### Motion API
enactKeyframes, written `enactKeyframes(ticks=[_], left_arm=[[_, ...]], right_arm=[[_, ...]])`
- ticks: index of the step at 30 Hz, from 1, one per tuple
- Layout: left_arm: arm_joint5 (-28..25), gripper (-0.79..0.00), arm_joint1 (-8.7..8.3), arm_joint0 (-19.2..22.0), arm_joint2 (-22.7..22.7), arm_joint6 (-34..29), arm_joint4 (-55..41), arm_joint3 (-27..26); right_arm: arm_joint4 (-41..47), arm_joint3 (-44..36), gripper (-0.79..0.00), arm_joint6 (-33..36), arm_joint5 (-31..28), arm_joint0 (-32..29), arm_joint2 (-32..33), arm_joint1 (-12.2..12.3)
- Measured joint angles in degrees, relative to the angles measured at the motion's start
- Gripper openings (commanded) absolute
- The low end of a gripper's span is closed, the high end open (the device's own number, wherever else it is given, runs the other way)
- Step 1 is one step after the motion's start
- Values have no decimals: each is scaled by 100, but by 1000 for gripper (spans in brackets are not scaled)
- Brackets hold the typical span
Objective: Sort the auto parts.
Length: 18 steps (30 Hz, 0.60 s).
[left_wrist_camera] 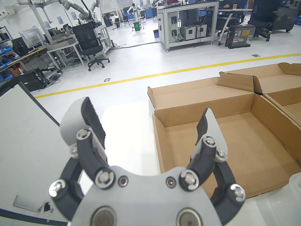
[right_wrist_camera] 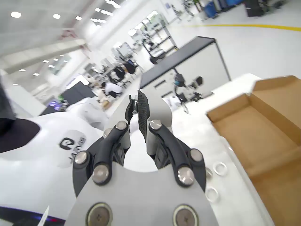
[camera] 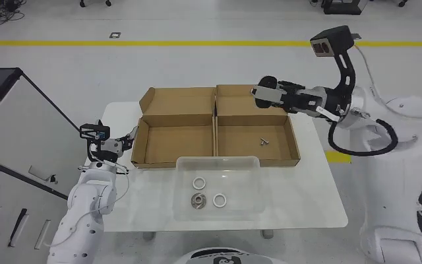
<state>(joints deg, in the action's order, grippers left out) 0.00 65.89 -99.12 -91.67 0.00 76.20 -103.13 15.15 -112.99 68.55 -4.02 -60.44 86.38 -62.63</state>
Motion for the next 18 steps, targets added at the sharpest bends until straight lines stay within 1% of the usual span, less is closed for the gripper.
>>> enactKeyframes(ticks=[3,6,8,12,14,18], left_arm=[[0,0,0,0,0,0,0,0],[0,0,0,0,0,0,0,0],[0,0,0,0,0,0,0,0],[0,0,0,0,0,0,0,0],[0,0,0,0,0,0,0,0],[0,0,0,0,0,0,0,0]], right_arm=[[-855,3,-785,407,112,338,-88,70],[-1633,138,-785,796,104,863,-449,106],[-2109,346,-785,1087,30,1269,-822,112],[-2927,983,-785,1614,-227,2003,-1595,89],[-3295,1376,-785,1715,-386,2332,-1955,62],[-3707,2037,-785,1869,-595,2767,-2498,7]])
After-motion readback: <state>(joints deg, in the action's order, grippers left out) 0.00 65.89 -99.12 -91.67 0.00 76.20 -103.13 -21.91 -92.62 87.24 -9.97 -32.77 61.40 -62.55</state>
